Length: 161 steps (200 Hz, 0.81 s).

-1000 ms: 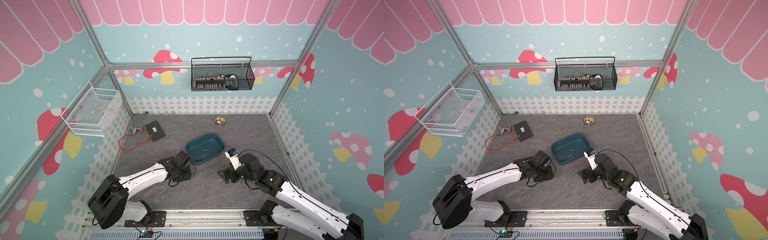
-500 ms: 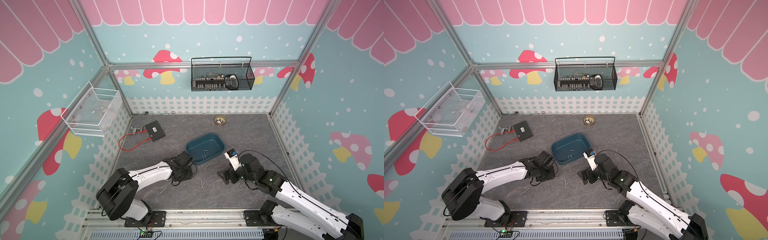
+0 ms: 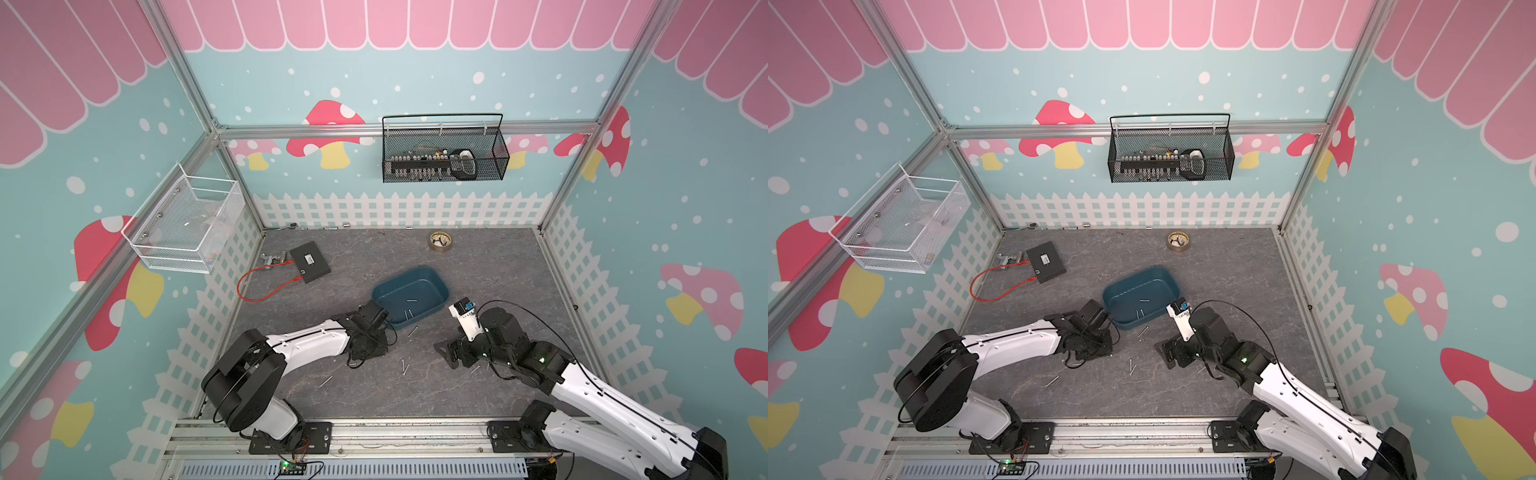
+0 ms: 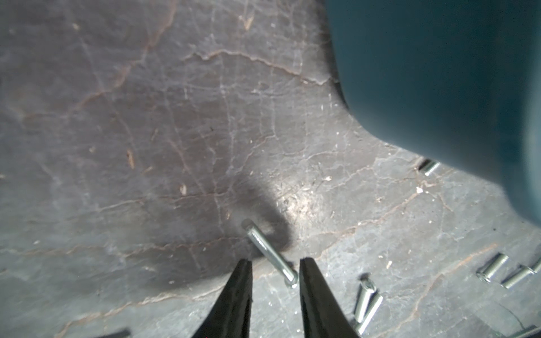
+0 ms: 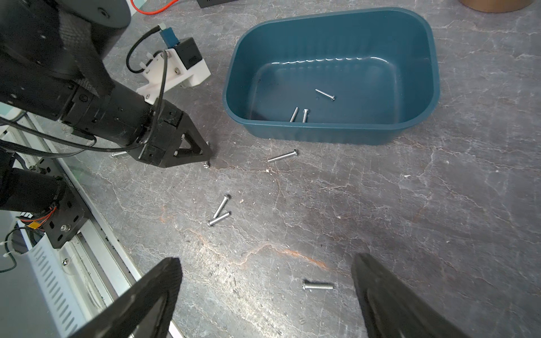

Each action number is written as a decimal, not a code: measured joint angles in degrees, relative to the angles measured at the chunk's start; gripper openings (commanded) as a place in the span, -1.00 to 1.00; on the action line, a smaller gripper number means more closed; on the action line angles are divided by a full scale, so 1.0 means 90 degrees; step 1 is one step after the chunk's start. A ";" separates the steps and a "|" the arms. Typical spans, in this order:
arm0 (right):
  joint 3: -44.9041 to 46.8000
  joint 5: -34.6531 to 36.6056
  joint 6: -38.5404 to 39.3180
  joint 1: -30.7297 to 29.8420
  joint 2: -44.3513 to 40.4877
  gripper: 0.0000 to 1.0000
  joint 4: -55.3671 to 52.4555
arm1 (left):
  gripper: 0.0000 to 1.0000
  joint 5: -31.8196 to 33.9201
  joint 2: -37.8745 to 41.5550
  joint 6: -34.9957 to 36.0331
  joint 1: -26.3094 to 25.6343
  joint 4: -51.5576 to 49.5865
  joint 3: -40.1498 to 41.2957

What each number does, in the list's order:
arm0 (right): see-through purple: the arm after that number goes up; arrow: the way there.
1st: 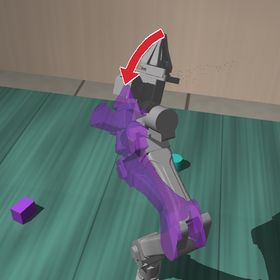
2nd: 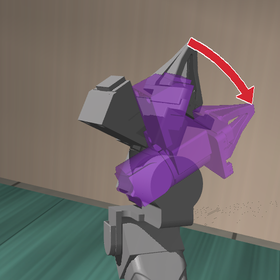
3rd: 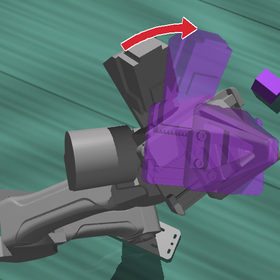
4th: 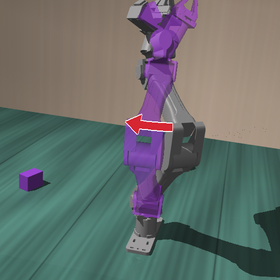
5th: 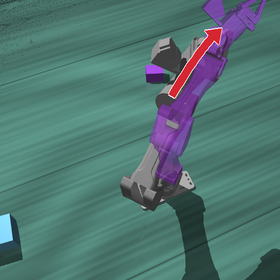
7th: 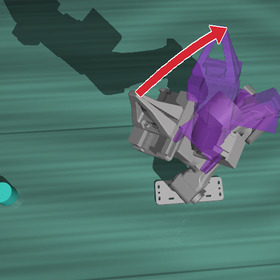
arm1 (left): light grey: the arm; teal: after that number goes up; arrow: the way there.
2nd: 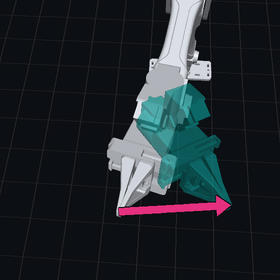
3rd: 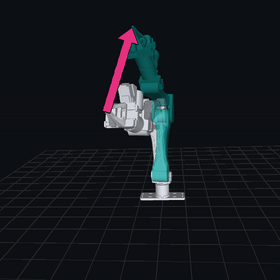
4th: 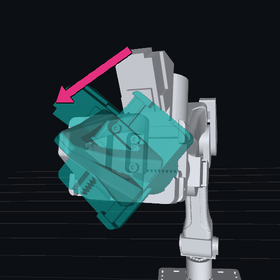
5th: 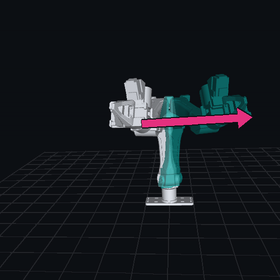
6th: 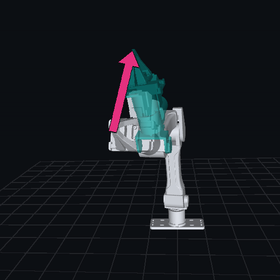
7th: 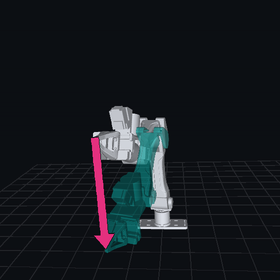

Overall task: Put the screws on the desktop into the storage box
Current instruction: Pick up the screw from the center of the board.

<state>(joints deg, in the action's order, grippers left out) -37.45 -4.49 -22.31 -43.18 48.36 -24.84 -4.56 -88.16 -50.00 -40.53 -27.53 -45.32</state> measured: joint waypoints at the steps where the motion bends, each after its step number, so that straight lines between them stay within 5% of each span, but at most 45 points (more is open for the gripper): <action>1: 0.0000 -0.0002 0.0000 0.0000 -0.0002 0.93 0.0000 | -0.38 0.0002 -0.0005 0.0002 0.0000 0.0000 0.0000; 161: 0.0000 -0.0039 0.0034 0.0000 -0.0056 0.92 0.0095 | -0.74 0.0685 -0.0483 0.0272 0.0000 -0.0386 -0.0459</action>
<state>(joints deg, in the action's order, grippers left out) -37.45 -4.84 -22.00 -43.18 47.86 -23.99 1.61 -92.51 -47.55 -40.53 -31.00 -49.45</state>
